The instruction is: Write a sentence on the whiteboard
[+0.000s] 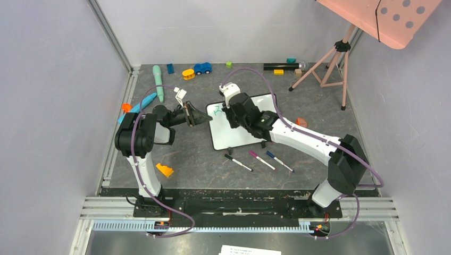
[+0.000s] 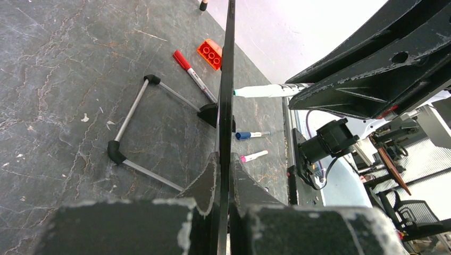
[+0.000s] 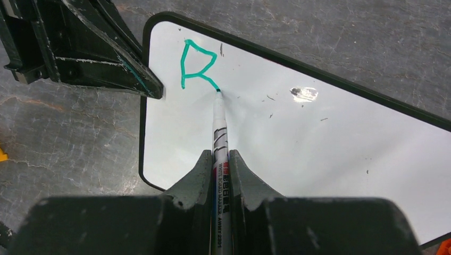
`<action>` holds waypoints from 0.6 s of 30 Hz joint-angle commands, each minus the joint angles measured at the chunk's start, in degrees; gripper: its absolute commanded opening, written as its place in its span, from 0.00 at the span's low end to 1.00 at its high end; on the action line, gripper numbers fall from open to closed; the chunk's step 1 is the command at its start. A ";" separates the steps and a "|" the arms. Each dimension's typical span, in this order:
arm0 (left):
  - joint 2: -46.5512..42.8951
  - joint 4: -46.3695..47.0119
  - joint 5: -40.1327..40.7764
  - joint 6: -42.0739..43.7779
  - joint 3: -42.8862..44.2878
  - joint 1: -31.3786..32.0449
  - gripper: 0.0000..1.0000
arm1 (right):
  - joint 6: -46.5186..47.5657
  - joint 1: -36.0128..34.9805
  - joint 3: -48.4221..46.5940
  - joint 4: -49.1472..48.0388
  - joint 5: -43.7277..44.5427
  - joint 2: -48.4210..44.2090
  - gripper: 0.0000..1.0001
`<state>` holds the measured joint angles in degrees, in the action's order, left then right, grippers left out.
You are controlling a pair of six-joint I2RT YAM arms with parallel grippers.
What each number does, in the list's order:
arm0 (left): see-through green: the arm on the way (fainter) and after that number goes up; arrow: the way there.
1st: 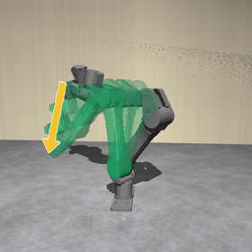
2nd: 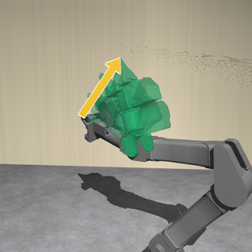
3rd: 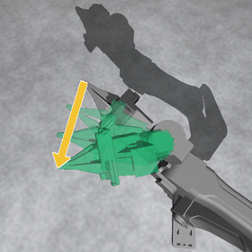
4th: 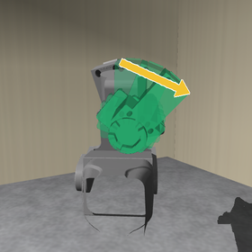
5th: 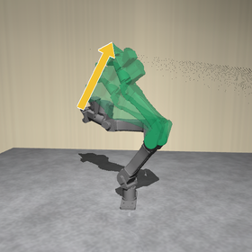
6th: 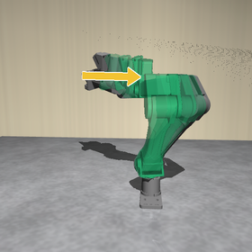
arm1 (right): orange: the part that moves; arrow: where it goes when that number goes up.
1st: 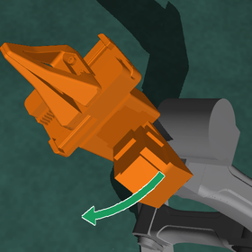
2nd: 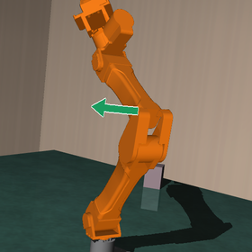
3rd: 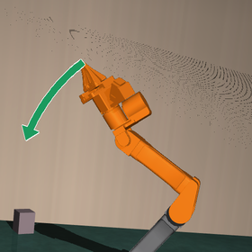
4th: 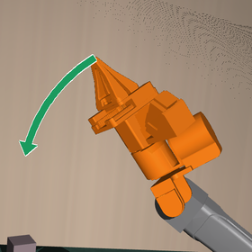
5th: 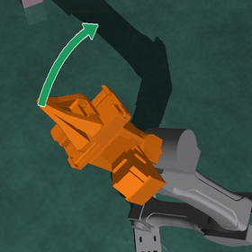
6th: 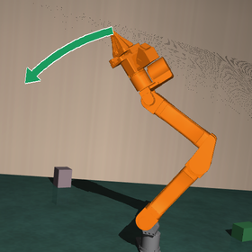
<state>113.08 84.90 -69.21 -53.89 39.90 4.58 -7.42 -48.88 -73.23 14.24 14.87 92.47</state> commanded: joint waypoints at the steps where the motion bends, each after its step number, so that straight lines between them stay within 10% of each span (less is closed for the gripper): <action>1: -2.20 4.31 -1.34 1.59 -0.34 0.26 0.02 | 0.50 0.83 1.88 0.29 2.19 -2.01 0.00; 18: -2.27 4.31 -1.42 1.65 -0.33 0.26 0.02 | 0.55 0.81 4.31 -1.55 -2.87 -2.60 0.00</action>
<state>113.08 84.90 -69.25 -53.87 39.88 4.58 -7.38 -48.75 -69.56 14.20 13.15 90.59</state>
